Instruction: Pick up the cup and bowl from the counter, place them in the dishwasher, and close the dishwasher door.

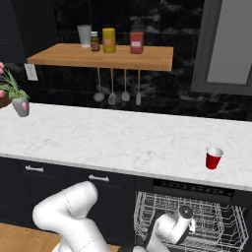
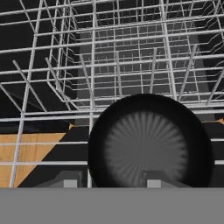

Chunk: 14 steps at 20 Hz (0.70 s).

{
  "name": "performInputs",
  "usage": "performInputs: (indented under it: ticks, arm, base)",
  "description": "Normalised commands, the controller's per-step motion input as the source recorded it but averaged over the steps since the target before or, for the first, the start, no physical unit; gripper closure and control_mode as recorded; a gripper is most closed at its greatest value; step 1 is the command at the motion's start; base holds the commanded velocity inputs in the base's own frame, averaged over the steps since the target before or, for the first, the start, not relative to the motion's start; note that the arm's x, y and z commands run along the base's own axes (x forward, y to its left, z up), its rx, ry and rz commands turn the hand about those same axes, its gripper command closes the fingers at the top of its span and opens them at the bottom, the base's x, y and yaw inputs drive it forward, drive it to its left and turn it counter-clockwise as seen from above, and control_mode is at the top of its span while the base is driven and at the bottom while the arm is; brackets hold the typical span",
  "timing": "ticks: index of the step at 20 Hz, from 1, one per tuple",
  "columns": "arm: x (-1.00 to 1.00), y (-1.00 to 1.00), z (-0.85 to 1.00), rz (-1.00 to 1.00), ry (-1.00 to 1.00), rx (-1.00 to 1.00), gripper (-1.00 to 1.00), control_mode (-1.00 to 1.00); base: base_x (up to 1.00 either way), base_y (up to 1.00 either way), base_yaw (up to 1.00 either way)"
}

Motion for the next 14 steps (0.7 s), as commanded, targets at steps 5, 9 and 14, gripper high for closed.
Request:
performInputs:
  ticks: [5,9,14]
  arm:
    - [0.0,0.0,0.32,0.14,-0.1,-0.1,-1.0,-1.0]
    - [-0.41,0.19,0.98,0.1,-0.31,-0.1,-1.0,-1.0]
    - [-0.27,0.02,1.0,0.01,-0.19,-0.03,-1.0,-1.0]
  base:
    - [0.0,0.0,0.0]
    - [0.0,0.0,0.0]
    - [0.0,0.0,0.0]
